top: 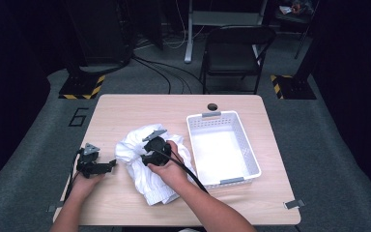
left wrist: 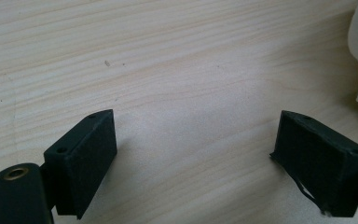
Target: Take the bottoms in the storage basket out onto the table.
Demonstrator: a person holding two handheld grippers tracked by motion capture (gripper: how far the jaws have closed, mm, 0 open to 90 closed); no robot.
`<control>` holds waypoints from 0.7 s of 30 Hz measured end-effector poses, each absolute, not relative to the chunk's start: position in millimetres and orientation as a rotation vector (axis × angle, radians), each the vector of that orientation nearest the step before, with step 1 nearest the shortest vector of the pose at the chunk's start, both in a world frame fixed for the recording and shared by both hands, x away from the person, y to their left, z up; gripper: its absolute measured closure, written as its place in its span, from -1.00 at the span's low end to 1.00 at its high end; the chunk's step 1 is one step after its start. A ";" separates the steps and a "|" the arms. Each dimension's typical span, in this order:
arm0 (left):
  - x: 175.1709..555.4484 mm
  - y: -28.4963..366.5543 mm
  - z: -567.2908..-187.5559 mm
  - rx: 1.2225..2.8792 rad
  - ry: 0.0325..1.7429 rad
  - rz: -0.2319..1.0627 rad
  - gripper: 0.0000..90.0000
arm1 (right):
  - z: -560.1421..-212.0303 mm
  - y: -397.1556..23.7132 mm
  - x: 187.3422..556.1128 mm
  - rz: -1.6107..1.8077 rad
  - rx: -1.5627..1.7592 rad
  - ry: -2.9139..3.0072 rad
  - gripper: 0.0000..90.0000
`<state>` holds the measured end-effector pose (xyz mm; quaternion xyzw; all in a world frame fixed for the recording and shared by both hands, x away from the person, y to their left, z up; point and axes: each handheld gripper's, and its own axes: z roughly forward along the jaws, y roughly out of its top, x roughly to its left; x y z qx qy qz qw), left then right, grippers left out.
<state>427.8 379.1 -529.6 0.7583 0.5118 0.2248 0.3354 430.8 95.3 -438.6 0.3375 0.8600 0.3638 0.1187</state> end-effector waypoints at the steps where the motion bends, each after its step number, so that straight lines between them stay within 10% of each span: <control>1: 427.8 379.1 -529.6 1.978 1.335 0.587 -0.72 | -439.2 95.6 430.4 1.065 0.992 2.515 0.03; 21: 427.7 379.2 -529.5 1.980 1.334 0.587 -0.72 | -466.9 100.5 430.4 1.027 0.973 2.543 -0.16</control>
